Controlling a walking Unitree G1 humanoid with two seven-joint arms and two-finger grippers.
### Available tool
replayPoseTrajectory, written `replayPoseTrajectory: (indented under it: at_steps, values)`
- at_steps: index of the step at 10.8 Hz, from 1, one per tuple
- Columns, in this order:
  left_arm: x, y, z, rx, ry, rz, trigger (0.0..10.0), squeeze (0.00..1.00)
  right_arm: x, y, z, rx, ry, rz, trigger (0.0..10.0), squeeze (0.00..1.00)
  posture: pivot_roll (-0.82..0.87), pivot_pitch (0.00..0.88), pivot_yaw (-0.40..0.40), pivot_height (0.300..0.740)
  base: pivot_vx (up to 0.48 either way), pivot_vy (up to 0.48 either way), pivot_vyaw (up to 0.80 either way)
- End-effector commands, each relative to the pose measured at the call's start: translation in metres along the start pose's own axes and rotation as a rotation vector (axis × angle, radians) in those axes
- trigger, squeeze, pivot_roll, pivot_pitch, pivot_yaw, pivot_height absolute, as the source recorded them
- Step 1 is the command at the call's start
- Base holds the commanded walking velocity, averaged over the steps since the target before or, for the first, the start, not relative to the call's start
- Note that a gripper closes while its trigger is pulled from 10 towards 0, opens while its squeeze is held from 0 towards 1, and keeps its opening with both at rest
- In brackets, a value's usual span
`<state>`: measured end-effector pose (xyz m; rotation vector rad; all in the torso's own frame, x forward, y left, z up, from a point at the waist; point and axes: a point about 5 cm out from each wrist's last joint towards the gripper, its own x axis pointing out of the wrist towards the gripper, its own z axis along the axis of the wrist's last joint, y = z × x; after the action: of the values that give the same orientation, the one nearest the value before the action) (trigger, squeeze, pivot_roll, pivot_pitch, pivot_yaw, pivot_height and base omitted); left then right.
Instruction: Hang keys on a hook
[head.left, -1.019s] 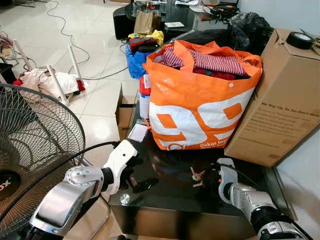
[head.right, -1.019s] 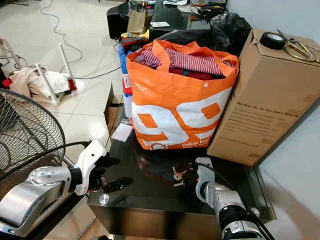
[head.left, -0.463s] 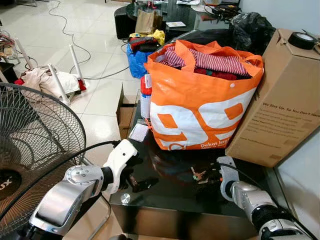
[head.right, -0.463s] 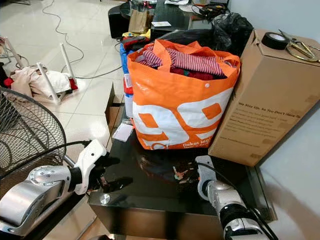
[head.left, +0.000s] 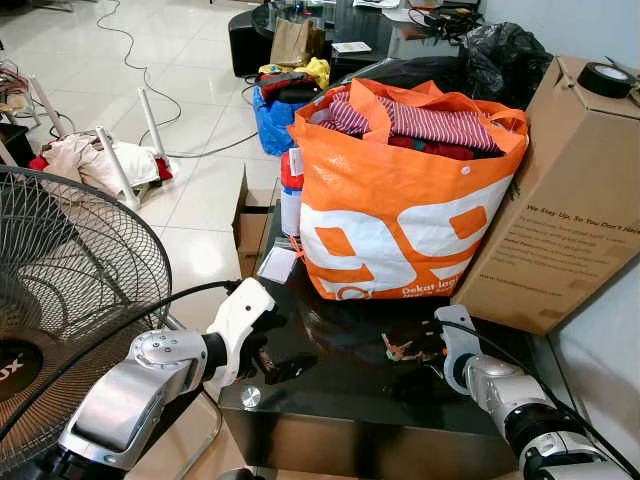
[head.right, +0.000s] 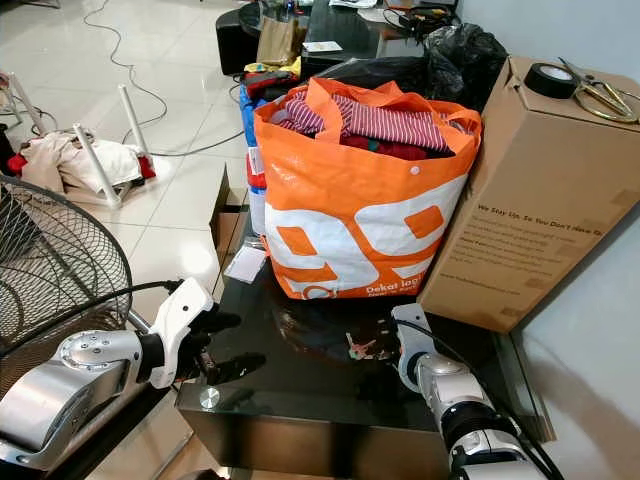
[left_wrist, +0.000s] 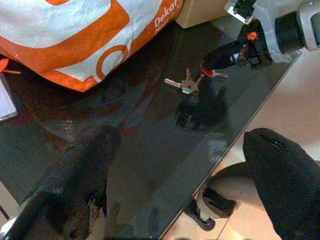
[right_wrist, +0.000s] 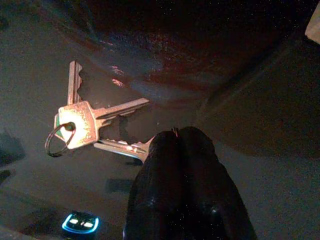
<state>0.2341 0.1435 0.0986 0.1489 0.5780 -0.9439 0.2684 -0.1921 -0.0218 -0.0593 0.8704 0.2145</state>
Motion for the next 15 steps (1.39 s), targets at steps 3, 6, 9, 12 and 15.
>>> replayPoseTrajectory:
  at_steps: [3, 6, 9, 12, 15]
  values:
    - [0.0, 0.002, 0.001, 0.024, 0.011, -0.003, 10.0, 0.0, -0.002, -0.003, 0.004, -0.003, -0.013, -0.017, 0.0, 0.0, -0.01, 0.0, -0.044, 0.74, 0.0, 0.0, 0.0]
    - [-0.001, 0.004, 0.002, 0.04, -0.001, 0.016, 10.0, 0.0, -0.01, -0.009, 0.009, 0.046, -0.069, -0.003, 0.0, 0.0, 0.0, 0.0, -0.05, 0.74, 0.0, 0.0, 0.0]
    - [-0.008, 0.015, 0.015, 0.102, -0.127, 0.165, 10.0, 0.0, -0.039, -0.018, 0.016, 0.084, -0.242, 0.042, 0.0, 0.0, 0.02, 0.0, -0.053, 0.74, 0.0, 0.0, 0.0]
    - [-0.024, 0.024, 0.049, 0.162, -0.355, 0.535, 10.0, 0.0, -0.115, 0.006, 0.063, 0.196, -0.694, 0.109, 0.0, 0.0, 0.02, 0.0, -0.025, 0.74, 0.0, 0.0, 0.0]
    - [-0.025, 0.029, 0.061, 0.156, -0.419, 0.647, 10.0, 0.0, -0.138, 0.018, 0.093, 0.283, -0.878, -0.02, 5.5, 0.0, 0.0, 0.0, 0.003, 0.74, 0.0, 0.0, 0.0]
